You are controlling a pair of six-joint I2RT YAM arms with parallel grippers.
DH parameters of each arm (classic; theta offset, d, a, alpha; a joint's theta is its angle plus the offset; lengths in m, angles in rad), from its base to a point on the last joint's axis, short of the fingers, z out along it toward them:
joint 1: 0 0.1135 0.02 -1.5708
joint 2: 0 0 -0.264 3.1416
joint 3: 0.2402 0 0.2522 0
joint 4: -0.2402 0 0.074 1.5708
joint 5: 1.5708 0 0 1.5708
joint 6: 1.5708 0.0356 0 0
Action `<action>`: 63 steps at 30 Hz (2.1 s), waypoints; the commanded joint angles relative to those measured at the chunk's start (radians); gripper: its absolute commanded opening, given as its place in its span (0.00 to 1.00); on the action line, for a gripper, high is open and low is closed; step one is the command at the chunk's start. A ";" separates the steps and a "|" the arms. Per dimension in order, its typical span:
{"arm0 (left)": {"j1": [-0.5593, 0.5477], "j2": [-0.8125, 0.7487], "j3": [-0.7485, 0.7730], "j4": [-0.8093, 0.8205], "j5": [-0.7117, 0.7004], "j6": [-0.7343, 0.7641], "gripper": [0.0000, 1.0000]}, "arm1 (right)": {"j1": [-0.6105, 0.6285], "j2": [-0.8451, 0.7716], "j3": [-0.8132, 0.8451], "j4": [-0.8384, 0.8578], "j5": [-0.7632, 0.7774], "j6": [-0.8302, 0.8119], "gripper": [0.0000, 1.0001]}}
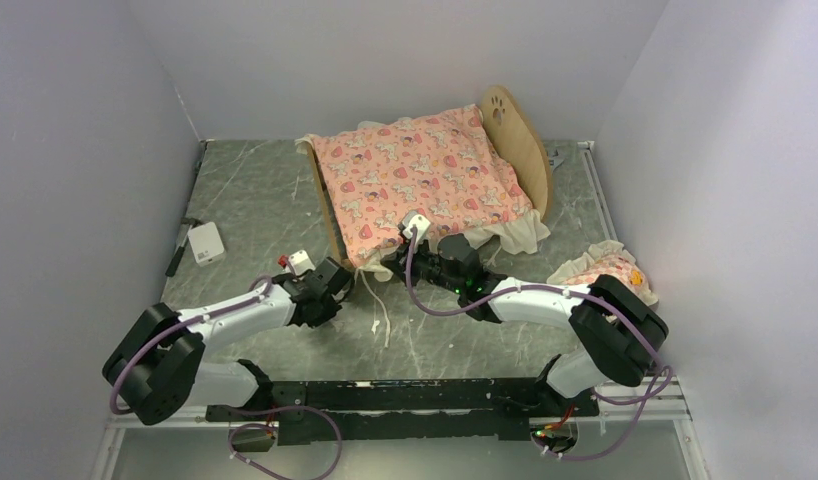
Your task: Set up the pet bed
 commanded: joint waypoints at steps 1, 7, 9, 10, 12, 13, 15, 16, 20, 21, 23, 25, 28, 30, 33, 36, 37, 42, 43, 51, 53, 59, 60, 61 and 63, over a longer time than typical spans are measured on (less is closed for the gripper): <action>-0.001 -0.016 -0.066 -0.081 0.057 -0.081 0.00 | -0.006 -0.032 -0.008 0.048 -0.006 0.011 0.00; -0.001 -0.137 0.104 -0.236 -0.043 0.090 0.00 | -0.006 -0.042 -0.011 0.038 0.003 0.007 0.00; -0.001 -0.176 0.195 -0.243 -0.057 0.215 0.00 | -0.006 -0.050 -0.019 0.041 0.017 0.006 0.00; -0.001 -0.182 0.249 -0.249 -0.054 0.273 0.00 | -0.005 -0.054 -0.023 0.041 0.024 0.005 0.00; -0.001 -0.177 0.358 -0.246 -0.032 0.416 0.00 | -0.006 -0.061 -0.026 0.040 0.030 0.003 0.00; -0.003 -0.167 0.414 -0.252 -0.013 0.466 0.00 | -0.006 -0.061 -0.027 0.037 0.033 0.002 0.00; -0.003 -0.142 0.529 -0.244 0.043 0.562 0.00 | -0.006 -0.064 -0.026 0.035 0.035 0.002 0.00; -0.003 -0.126 0.582 -0.242 0.071 0.599 0.00 | -0.006 -0.064 -0.027 0.034 0.036 0.003 0.00; -0.003 -0.049 0.760 -0.233 0.096 0.719 0.00 | -0.006 -0.065 -0.030 0.036 0.042 0.007 0.00; -0.003 -0.033 0.789 -0.225 0.075 0.740 0.00 | -0.006 -0.066 -0.030 0.036 0.044 0.009 0.00; -0.001 -0.008 0.829 -0.196 0.003 0.782 0.00 | -0.006 -0.069 -0.030 0.037 0.047 0.013 0.00; 0.004 0.010 0.856 -0.167 -0.033 0.817 0.00 | -0.006 -0.074 -0.032 0.038 0.050 0.015 0.00; 0.020 0.037 0.901 -0.134 -0.037 0.854 0.00 | -0.006 -0.077 -0.035 0.038 0.052 0.017 0.00; 0.035 0.055 0.906 -0.113 -0.047 0.871 0.00 | -0.006 -0.078 -0.035 0.043 0.049 0.020 0.00; 0.073 0.094 0.884 -0.111 -0.044 0.879 0.00 | -0.005 -0.073 -0.029 0.039 0.042 0.022 0.00; 0.092 0.124 0.837 -0.128 -0.044 0.863 0.00 | -0.006 -0.076 -0.024 0.033 0.029 0.027 0.00; 0.096 0.130 0.814 -0.126 -0.039 0.857 0.00 | -0.006 -0.077 -0.022 0.031 0.023 0.028 0.00; 0.103 0.165 0.736 -0.129 -0.023 0.836 0.00 | -0.006 -0.078 -0.009 0.022 -0.006 0.038 0.00; 0.103 0.174 0.731 -0.134 -0.010 0.832 0.00 | -0.005 -0.077 -0.004 0.018 -0.012 0.038 0.00; 0.103 0.211 0.706 -0.203 0.000 0.768 0.00 | 0.005 -0.065 0.028 0.002 -0.034 0.039 0.00; 0.103 0.201 0.705 -0.223 -0.003 0.752 0.05 | 0.007 -0.064 0.030 0.001 -0.035 0.038 0.00; 0.100 0.145 0.740 -0.277 0.112 0.743 0.42 | 0.020 -0.055 0.052 -0.012 -0.037 0.035 0.00; 0.100 0.133 0.744 -0.284 0.136 0.744 0.47 | 0.021 -0.054 0.054 -0.013 -0.036 0.033 0.00; 0.100 0.124 0.750 -0.300 0.148 0.738 0.51 | 0.023 -0.054 0.057 -0.014 -0.035 0.031 0.00; 0.100 0.105 0.766 -0.348 0.154 0.727 0.54 | 0.028 -0.057 0.062 -0.019 -0.032 0.029 0.00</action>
